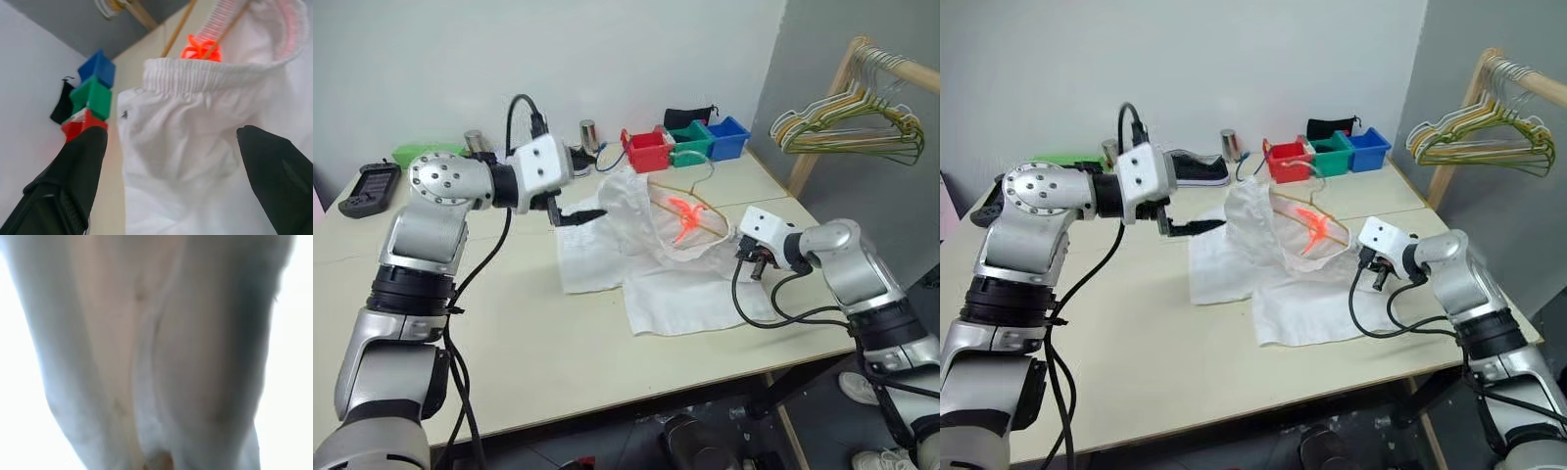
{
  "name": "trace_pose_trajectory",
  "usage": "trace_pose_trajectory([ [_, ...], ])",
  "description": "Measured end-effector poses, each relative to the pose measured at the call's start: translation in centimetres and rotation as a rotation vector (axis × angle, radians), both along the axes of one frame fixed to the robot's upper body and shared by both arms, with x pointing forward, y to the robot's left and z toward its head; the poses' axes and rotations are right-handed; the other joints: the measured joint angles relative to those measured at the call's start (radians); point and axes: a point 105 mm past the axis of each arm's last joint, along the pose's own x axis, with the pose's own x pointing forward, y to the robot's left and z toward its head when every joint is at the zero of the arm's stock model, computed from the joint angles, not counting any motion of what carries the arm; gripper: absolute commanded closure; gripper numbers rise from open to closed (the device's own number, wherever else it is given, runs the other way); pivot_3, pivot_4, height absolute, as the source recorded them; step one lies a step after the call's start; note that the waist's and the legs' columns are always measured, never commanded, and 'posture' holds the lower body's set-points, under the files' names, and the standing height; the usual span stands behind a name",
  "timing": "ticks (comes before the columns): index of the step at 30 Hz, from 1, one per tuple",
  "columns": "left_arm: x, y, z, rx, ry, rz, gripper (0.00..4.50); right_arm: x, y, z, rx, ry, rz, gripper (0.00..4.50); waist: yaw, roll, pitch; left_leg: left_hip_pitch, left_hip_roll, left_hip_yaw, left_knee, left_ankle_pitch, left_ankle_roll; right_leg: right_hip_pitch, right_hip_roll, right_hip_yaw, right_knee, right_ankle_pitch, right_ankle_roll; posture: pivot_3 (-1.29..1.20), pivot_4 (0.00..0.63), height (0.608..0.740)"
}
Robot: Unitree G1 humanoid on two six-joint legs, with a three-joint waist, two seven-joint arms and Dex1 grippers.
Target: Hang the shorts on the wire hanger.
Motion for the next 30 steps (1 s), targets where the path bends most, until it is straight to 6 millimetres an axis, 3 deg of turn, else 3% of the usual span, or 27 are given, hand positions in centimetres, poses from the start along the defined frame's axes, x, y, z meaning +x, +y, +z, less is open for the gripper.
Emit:
trace_pose_trajectory([
  [3, 0.1, -0.8, -0.2, -0.102, 0.031, 0.005, 0.01, -1.4, -0.2, -0.6, 0.115, 0.05, -0.131, 4.5, -0.001, 0.001, -0.002, 0.0, 0.0, 0.0, 0.0, 0.0, 0.0, 0.0, 0.0, 0.0, -0.001, 0.0, 0.0, -0.33, 0.001, 0.74],
  [8, -1.3, -5.1, -1.5, -0.271, 0.136, -0.097, 0.01, -4.4, -0.7, -1.8, 0.325, 0.146, -0.416, 4.5, -0.003, 0.001, -0.003, -0.001, 0.0, 0.0, 0.0, 0.0, 0.0, 0.0, 0.0, 0.001, -0.001, 0.0, 0.001, -0.37, 0.008, 0.74],
  [15, -2.7, -10.0, -1.5, -0.382, 0.205, -0.216, 0.01, -7.4, -2.9, -2.7, 0.4, 0.19, -0.708, 4.5, -0.032, 0.009, -0.011, 0.0, -0.001, 0.001, 0.0, 0.0, 0.0, 0.003, 0.0, 0.002, -0.006, 0.002, 0.003, -0.43, 0.016, 0.74],
  [20, -3.1, -14.4, 0.1, -0.444, 0.176, -0.311, 0.01, -7.1, -6.5, -1.6, 0.339, 0.042, -0.919, 4.5, -0.063, 0.011, -0.013, -0.001, -0.002, 0.003, 0.0, 0.0, 0.0, 0.004, 0.0, 0.005, -0.01, 0.002, 0.004, -0.45, 0.016, 0.74],
  [25, -1.2, -17.0, 0.3, -0.533, 0.143, -0.248, 0.01, -6.0, -9.1, 0.3, 0.307, -0.13, -1.064, 4.5, -0.116, 0.015, -0.016, -0.002, -0.002, 0.003, -0.003, 0.0, 0.0, 0.005, 0.0, 0.005, -0.016, 0.002, 0.005, -0.48, 0.016, 0.74],
  [30, -0.8, -19.3, 0.8, -0.579, 0.121, -0.26, 0.01, -5.1, -11.1, 1.5, 0.367, -0.2, -1.215, 4.5, -0.16, 0.015, -0.016, -0.001, -0.002, 0.004, -0.006, 0.0, 0.0, 0.005, 0.0, 0.005, -0.018, 0.002, 0.005, -0.48, 0.014, 0.74],
])
